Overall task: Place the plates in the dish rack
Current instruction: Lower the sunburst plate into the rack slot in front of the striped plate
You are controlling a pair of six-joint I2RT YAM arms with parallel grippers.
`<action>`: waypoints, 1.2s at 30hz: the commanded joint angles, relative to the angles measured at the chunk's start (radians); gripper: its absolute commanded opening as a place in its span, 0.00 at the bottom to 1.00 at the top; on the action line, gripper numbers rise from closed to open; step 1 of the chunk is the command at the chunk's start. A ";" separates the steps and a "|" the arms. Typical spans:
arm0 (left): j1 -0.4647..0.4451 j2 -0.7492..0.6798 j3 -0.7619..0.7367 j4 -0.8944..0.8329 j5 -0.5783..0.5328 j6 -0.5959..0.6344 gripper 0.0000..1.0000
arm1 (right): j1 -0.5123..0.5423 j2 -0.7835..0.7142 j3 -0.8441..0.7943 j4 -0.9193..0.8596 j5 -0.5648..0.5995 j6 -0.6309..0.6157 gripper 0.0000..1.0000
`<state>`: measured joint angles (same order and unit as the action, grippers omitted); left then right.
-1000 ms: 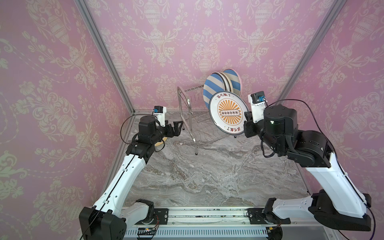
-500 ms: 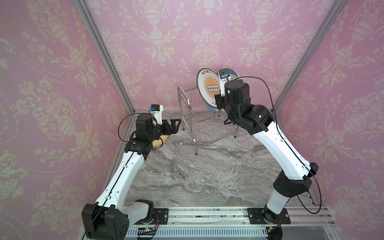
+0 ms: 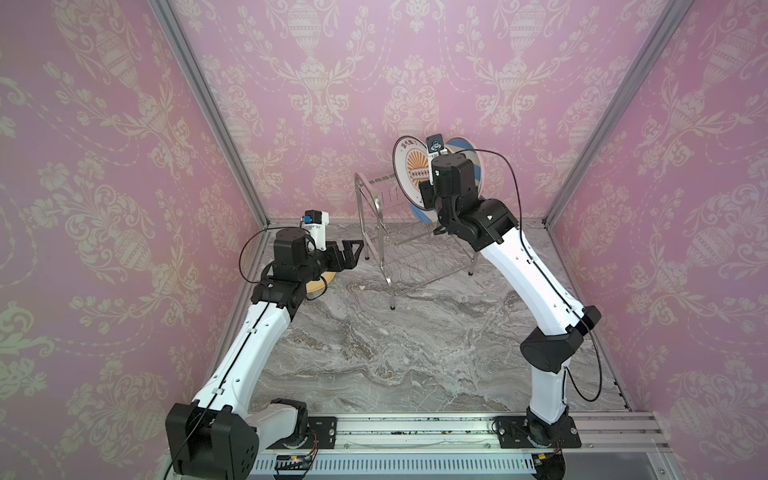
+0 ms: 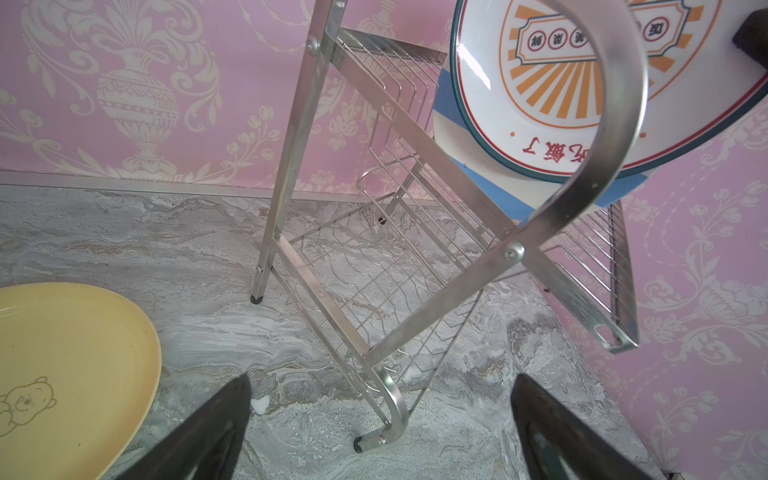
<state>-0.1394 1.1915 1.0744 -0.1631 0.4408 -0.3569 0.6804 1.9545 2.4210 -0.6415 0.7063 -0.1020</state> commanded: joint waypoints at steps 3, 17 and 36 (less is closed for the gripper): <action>0.014 0.011 -0.013 -0.004 0.031 0.025 0.99 | 0.002 0.007 0.043 0.038 0.017 0.036 0.00; 0.026 0.003 -0.033 0.019 0.050 0.022 0.99 | 0.010 0.044 0.046 0.015 0.090 0.039 0.00; 0.043 -0.001 -0.038 0.013 0.084 0.024 0.99 | 0.062 0.113 0.095 0.004 0.232 -0.030 0.00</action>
<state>-0.1066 1.1999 1.0443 -0.1505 0.4934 -0.3565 0.7235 2.0422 2.4676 -0.6712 0.8600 -0.1005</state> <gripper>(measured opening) 0.993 0.081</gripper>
